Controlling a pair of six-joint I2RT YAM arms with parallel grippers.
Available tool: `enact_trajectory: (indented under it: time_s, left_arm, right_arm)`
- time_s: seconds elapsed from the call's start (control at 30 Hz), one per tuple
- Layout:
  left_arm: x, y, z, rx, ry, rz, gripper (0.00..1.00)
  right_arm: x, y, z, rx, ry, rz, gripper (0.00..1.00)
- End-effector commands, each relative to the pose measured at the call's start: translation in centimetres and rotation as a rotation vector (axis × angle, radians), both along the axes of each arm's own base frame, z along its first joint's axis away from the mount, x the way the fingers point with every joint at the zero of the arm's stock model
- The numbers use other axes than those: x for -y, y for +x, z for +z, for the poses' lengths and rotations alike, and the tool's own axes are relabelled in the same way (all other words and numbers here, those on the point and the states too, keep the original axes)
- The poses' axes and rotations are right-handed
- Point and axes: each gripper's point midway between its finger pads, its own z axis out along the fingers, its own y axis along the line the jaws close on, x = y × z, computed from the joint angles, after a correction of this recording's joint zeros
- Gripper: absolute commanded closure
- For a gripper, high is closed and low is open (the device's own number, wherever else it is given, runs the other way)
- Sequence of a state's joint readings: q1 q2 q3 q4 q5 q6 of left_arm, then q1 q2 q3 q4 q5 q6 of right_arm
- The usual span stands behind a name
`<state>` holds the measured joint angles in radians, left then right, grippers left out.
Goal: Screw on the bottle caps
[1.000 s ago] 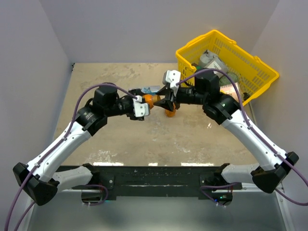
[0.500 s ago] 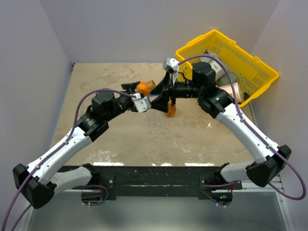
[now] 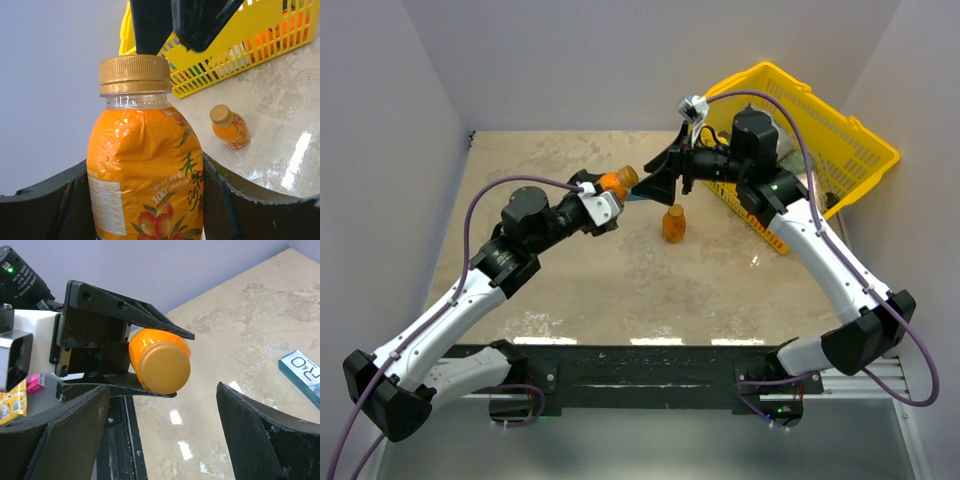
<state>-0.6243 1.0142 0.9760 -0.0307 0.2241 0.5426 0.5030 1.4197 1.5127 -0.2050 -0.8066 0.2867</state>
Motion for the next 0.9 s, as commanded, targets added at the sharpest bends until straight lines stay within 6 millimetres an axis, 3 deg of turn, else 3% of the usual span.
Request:
enact_trajectory:
  time_s: [0.0, 0.2, 0.3, 0.4, 0.43, 0.5, 0.53, 0.57, 0.6, 0.67, 0.7, 0.77, 0.8, 0.87]
  left_arm:
    - [0.9, -0.5, 4.1, 0.042, -0.107, -0.059, 1.0]
    - [1.8, -1.1, 4.7, 0.034, -0.129, -0.122, 1.0]
    - [2.1, -1.1, 5.0, 0.031, -0.142, -0.135, 1.0]
    - [2.2, -1.0, 5.4, 0.036, -0.148, -0.138, 1.0]
    - [2.3, -0.9, 5.4, 0.036, -0.15, -0.137, 1.0]
    - [2.2, -0.8, 5.4, 0.038, -0.154, -0.133, 1.0]
    - [2.2, -0.8, 5.3, 0.039, -0.15, -0.135, 1.0]
    - [2.3, -0.7, 4.9, 0.035, -0.139, -0.139, 1.0]
    - [2.4, -0.7, 4.0, 0.016, -0.116, -0.14, 0.72]
    - [1.6, -0.3, 3.3, 0.0, -0.104, -0.099, 0.37]
    - [1.4, -0.4, 2.3, -0.02, -0.088, -0.087, 0.01]
    - [0.1, -1.0, 0.8, -0.064, -0.063, -0.051, 0.0]
    - [-0.5, -1.4, -1.1, -0.115, -0.034, -0.044, 0.0]
    - [-1.5, -2.6, -1.8, -0.158, -0.059, -0.031, 0.01]
  right_arm:
    - [-0.6, -0.3, 3.3, 0.032, 0.088, 0.035, 0.09]
    - [-1.2, 0.4, 3.2, 0.002, 0.108, 0.035, 0.09]
    - [-1.5, 0.5, 2.9, 0.006, 0.114, 0.057, 0.16]
    - [-1.8, 0.5, 2.4, 0.006, 0.106, 0.081, 0.3]
    - [-1.8, 0.5, 2.2, 0.014, 0.104, 0.091, 0.42]
    - [-1.9, 0.1, 2.0, 0.023, 0.099, 0.117, 0.57]
    - [-1.9, 0.1, 1.6, 0.032, 0.093, 0.122, 0.72]
    - [-1.8, 0.1, 1.8, 0.05, 0.093, 0.125, 0.78]
    - [-1.8, 0.1, 1.8, 0.066, 0.09, 0.122, 0.83]
    - [-1.4, 0.4, 1.3, 0.113, 0.036, 0.103, 0.94]
    - [-1.0, 1.0, 0.9, 0.138, 0.005, 0.079, 0.97]
    - [0.3, 1.4, -1.2, 0.232, -0.144, 0.063, 0.99]
    - [1.1, 2.5, -2.3, 0.31, -0.225, 0.029, 1.0]
    - [2.7, 1.7, -6.0, 0.258, -0.359, 0.04, 1.0]
